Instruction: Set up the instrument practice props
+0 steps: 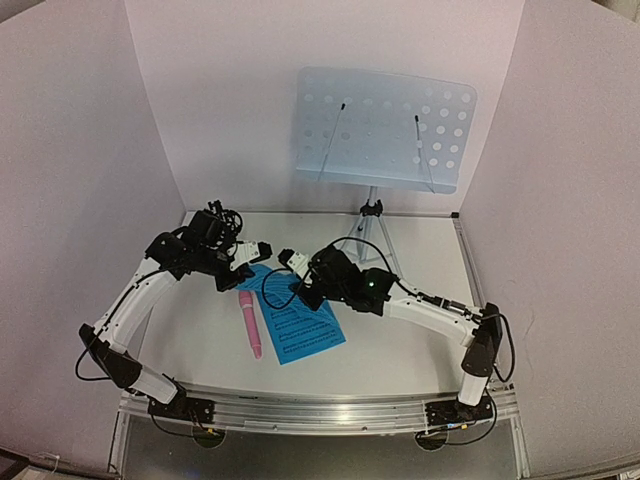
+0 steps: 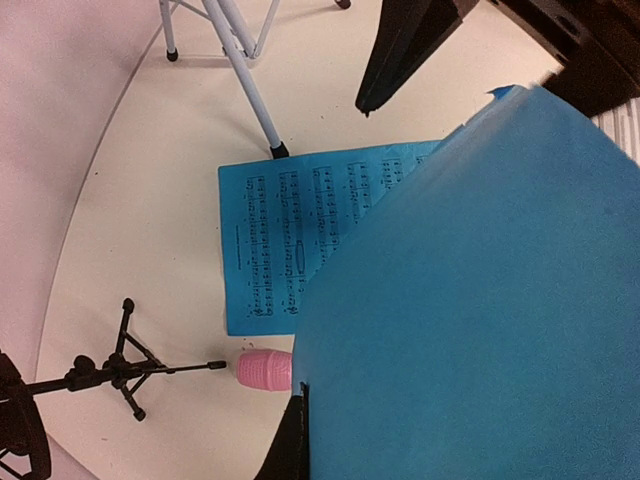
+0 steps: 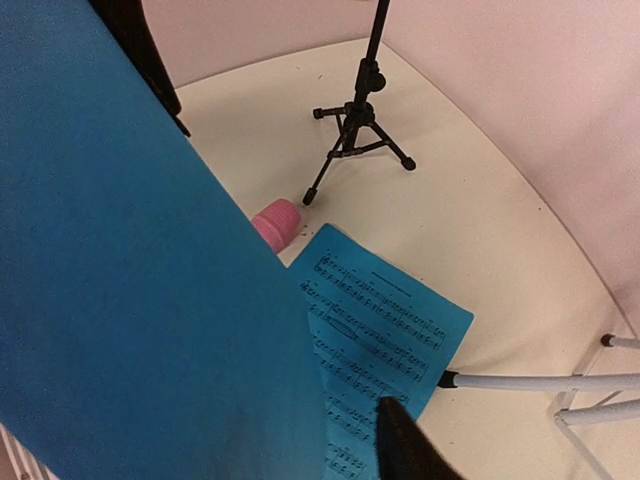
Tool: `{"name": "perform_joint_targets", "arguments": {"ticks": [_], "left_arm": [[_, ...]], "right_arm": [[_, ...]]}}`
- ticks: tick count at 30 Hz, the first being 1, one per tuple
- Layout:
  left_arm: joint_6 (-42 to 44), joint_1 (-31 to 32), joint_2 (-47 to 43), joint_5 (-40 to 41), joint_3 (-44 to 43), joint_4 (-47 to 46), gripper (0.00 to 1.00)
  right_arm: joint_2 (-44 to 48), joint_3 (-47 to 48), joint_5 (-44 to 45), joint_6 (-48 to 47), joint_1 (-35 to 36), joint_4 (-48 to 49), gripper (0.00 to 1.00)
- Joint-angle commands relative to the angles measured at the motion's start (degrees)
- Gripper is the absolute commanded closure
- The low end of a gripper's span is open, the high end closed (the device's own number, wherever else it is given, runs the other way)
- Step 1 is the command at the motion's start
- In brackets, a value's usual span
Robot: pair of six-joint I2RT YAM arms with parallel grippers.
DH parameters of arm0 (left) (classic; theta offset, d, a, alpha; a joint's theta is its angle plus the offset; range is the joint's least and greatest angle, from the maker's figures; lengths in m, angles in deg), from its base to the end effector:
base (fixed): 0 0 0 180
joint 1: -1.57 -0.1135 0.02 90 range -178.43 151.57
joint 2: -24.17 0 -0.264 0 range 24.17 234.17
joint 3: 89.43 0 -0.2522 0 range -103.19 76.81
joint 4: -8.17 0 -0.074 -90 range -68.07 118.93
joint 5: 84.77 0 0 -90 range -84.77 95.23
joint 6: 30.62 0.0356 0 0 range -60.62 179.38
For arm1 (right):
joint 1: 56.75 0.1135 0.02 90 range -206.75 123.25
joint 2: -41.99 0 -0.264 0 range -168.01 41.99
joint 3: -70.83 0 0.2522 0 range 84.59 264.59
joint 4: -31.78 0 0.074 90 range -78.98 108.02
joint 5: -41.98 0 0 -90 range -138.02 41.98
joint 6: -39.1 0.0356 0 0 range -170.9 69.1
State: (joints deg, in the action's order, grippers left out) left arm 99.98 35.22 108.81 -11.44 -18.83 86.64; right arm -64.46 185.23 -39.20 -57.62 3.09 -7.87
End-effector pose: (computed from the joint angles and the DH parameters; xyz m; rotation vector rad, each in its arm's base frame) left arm 0.2344 -0.1683 0.3948 1.5893 1.9026 -0.3129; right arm 0.2245 0.3755 0.3442 -1.0969 1.8388 0.3859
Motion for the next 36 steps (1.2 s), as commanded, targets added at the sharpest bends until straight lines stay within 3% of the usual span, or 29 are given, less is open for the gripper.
{"name": "perform_joint_targets", "arguments": {"ticks": [1, 2, 4, 6, 8, 9, 15, 20, 26, 31, 36], "left_arm": [[1.69, 0.01, -1.36, -5.62, -2.92, 2.54, 1.0], [1.51, 0.0, -1.38, -6.14, -3.31, 2.63, 1.0], [0.07, -0.11, -1.38, -7.04, -4.0, 1.84, 0.95], [-2.99, -0.74, -1.96, -6.97, -4.2, -0.89, 0.6], [-7.22, -2.49, -3.51, -7.81, -3.55, -5.66, 0.13], [-10.14, -3.86, -4.6, -8.46, -2.96, -9.19, 0.02], [-27.3, -12.66, -13.16, -15.05, 2.81, -30.31, 0.0], [-32.14, -14.31, -20.2, -21.24, 9.97, -41.85, 0.0], [-35.33, -14.3, -21.2, -32.42, 15.06, -45.68, 0.0], [-44.19, -14.23, -20.43, -38.07, 18.83, -55.8, 0.0], [-49.16, -12.18, -17.91, -45.16, 18.9, -58.53, 0.0]], "right_arm": [[-0.46, 2.8, -2.77, -0.69, -0.6, -0.12, 0.9], [-0.29, 2.87, -3.11, -0.64, -0.68, -0.13, 0.98], [0.53, 2.92, -5.19, 0.3, -1.61, -0.06, 1.0], [2.03, 2.82, -9.53, 2.85, -3.11, 0.07, 1.0], [3.63, 2.8, -15.22, 5.92, -5.36, 0.35, 1.0], [4.66, 2.93, -17.29, 7.17, -5.93, 0.44, 1.0], [10.79, 3.76, -24.51, 10.59, -7.58, 0.81, 1.0], [14.98, 6.14, -28.19, 14.83, -9.28, 2.03, 1.0], [16.39, 8.14, -35.61, 18.1, -9.34, 7.66, 1.0], [17.33, 6.49, -38.89, 16.45, -9.37, 12.1, 1.0], [16.72, 6.35, -40.56, 14.44, -9.35, 14.39, 1.0]]}}
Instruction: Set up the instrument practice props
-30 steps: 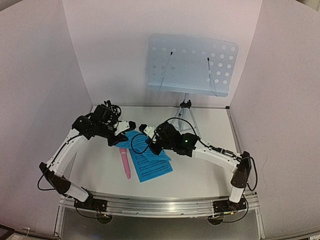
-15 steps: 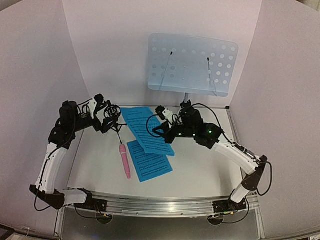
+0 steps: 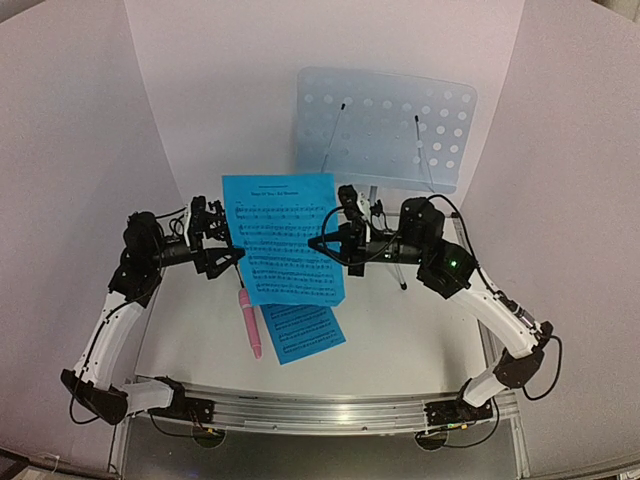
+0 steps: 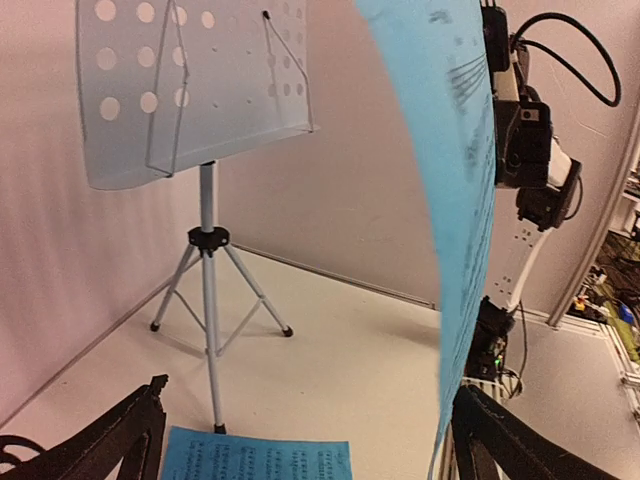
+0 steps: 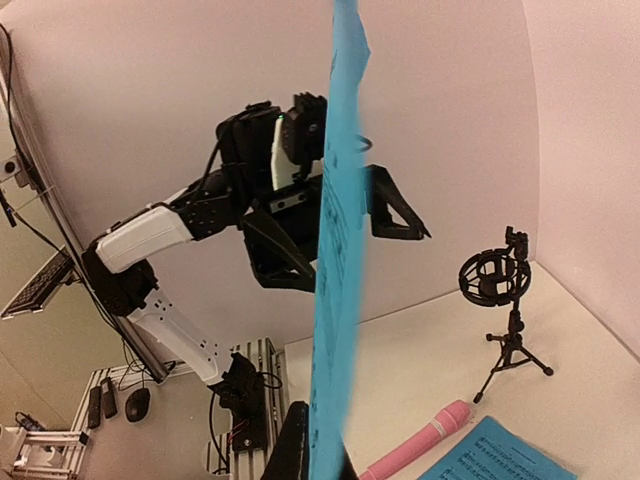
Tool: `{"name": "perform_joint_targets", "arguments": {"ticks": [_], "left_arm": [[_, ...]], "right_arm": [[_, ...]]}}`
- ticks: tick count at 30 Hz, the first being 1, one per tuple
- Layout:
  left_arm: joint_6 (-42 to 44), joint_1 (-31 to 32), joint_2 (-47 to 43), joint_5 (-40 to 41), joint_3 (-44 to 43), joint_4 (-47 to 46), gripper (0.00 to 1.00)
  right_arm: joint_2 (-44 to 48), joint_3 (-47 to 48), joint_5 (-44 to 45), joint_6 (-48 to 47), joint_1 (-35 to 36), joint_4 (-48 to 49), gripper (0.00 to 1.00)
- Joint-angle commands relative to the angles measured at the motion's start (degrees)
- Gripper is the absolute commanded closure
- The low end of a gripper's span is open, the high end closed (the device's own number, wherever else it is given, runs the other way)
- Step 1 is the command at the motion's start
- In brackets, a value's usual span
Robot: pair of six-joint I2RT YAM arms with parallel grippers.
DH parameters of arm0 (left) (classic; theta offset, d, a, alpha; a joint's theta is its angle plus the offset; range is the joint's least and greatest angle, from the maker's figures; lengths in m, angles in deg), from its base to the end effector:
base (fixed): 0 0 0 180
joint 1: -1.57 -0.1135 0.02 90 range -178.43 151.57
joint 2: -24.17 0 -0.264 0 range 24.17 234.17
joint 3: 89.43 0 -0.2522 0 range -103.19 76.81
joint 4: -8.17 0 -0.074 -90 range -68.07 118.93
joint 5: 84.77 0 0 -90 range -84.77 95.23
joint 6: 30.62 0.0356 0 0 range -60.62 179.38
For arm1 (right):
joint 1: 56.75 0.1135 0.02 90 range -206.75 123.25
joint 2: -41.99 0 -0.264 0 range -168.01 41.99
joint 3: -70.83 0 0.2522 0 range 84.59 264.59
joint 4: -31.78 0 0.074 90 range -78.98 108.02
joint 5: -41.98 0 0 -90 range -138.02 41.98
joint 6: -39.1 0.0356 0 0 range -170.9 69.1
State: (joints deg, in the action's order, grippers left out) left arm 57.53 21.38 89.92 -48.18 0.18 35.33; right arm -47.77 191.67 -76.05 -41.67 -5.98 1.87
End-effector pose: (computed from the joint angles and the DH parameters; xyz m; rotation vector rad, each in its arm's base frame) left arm 0.2123 -0.1069 0.4552 0.9667 1.3968 -1.0315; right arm 0.2023 0.2742 0.5098 -0.9670 1.3778 1.1850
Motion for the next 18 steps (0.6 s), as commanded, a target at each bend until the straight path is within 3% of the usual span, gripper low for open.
{"name": "perform_joint_targets", "arguments": {"ticks": [1, 4, 6, 10, 13, 14, 18], "left_arm": [[-7.27, 2.39, 1.06, -9.54, 0.45, -7.94, 0.0], [-7.4, 4.49, 0.55, -9.67, 2.17, -9.93, 0.03], [-7.0, 5.2, 1.25, -9.81, 2.18, -10.51, 0.1], [-7.89, 7.04, 3.08, -10.15, 1.48, -12.99, 0.42], [-9.02, 7.35, 3.23, -9.71, 1.63, -15.87, 0.88], [-8.89, 7.35, 3.15, -9.54, 1.65, -15.8, 0.96], [-7.77, 7.2, 2.69, -6.93, 0.48, -13.46, 1.0]], "right_arm": [[-0.2, 0.16, -3.78, -2.06, -0.28, 4.88, 1.0], [-1.07, 1.48, -3.31, -3.92, -0.24, 5.23, 1.0], [-2.07, 2.54, -3.02, -4.73, -0.3, 5.24, 1.0], [-4.49, 4.49, -3.96, -5.45, -0.51, 5.22, 1.0], [-5.07, 4.46, -4.23, -5.14, -0.93, 5.22, 1.0], [-4.94, 4.2, -4.23, -5.01, -1.07, 5.19, 1.0], [-4.54, 1.96, -4.63, -3.55, -1.64, 4.99, 1.0]]}}
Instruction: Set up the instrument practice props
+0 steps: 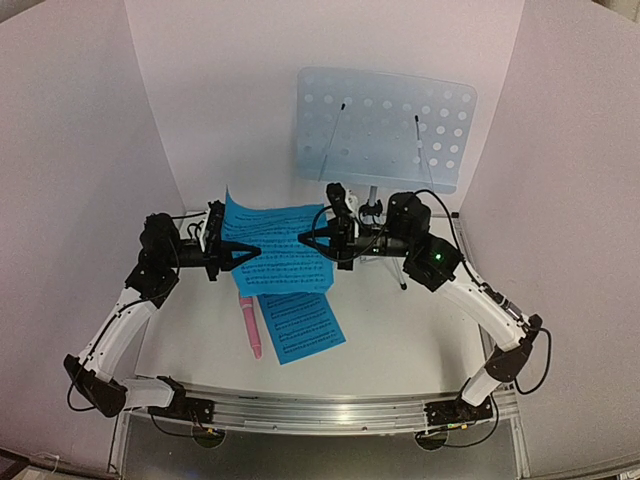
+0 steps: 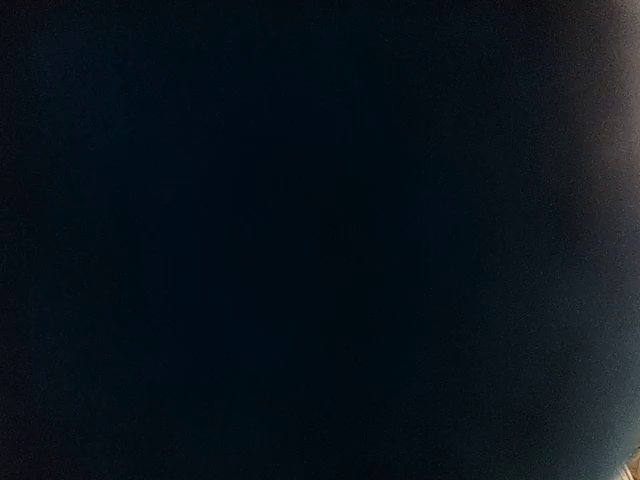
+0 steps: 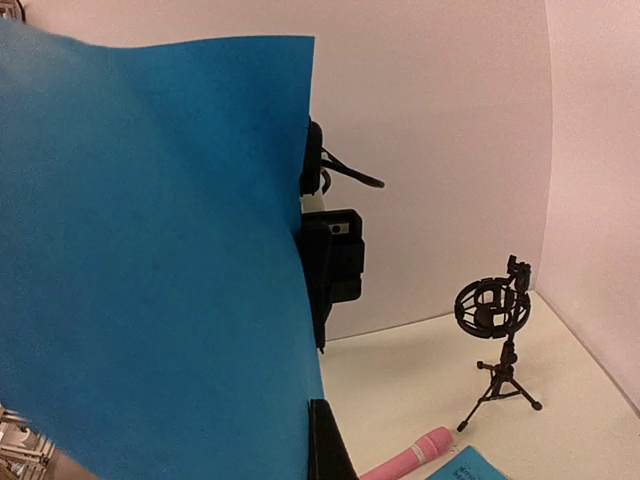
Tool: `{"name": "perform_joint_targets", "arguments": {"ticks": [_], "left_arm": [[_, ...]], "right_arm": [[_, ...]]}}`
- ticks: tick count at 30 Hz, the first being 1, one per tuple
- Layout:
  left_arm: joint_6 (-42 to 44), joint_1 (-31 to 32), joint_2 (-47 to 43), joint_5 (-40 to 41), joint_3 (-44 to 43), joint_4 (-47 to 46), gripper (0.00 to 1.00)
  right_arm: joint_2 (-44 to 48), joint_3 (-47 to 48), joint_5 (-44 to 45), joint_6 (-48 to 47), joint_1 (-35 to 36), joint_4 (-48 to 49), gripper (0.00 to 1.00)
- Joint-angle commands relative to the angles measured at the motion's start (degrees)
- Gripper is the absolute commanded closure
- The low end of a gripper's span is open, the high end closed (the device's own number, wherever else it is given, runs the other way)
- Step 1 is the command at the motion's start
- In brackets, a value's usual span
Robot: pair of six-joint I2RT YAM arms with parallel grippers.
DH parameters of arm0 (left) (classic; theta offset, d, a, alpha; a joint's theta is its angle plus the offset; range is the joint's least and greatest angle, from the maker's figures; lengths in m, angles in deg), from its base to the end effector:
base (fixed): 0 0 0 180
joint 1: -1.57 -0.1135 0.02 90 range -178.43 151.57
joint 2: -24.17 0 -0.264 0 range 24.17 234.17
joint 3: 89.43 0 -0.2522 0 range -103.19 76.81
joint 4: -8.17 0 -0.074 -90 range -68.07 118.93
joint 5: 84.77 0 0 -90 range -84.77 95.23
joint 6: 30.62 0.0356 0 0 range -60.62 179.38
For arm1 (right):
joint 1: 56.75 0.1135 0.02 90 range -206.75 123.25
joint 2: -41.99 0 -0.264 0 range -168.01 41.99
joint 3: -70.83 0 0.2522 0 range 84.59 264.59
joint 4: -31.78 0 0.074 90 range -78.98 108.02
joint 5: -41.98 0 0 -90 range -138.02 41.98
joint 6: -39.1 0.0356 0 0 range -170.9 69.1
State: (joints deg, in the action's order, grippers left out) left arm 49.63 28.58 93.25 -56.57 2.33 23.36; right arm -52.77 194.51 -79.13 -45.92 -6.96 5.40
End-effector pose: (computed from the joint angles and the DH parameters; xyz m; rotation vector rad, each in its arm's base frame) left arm 0.2126 -0.1436 0.4492 1.1176 1.2717 -1.2909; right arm 0.2229 0.2922 0.5032 -1.0324 1.2919 1.1559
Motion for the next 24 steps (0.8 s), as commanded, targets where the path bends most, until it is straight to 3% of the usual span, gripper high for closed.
{"name": "perform_joint_targets", "arguments": {"ticks": [1, 6, 7, 9, 11, 17, 24], "left_arm": [[1.18, -0.19, -0.75, 2.0, -2.26, 0.58, 1.0], [5.64, -1.4, -1.15, 4.47, -4.14, 5.64, 1.0], [6.07, -1.43, -1.29, 4.59, -4.14, 6.16, 0.95], [5.72, -1.42, -1.71, 4.26, -3.73, 6.14, 0.67], [5.34, -1.43, -2.09, 2.78, -3.15, 5.53, 0.62], [5.19, -1.43, -2.16, -0.47, -1.9, 4.52, 0.78], [5.53, -1.4, -1.28, -1.95, -3.25, 4.59, 0.76]], "right_arm": [[0.52, -2.07, -1.51, 1.22, -0.72, 1.34, 1.0], [2.48, -7.11, -1.77, 1.82, -1.16, 1.55, 1.0], [3.19, -7.63, -1.31, 1.28, -1.14, 1.61, 1.0], [4.71, -8.03, -0.49, -0.04, -1.18, 1.74, 1.0], [6.02, -8.11, -0.56, -1.14, -1.39, 1.99, 1.0], [7.39, -7.04, -0.32, -0.89, -1.55, 3.16, 1.0], [5.87, -5.77, -0.17, -0.4, -1.61, 3.12, 1.0]]}}
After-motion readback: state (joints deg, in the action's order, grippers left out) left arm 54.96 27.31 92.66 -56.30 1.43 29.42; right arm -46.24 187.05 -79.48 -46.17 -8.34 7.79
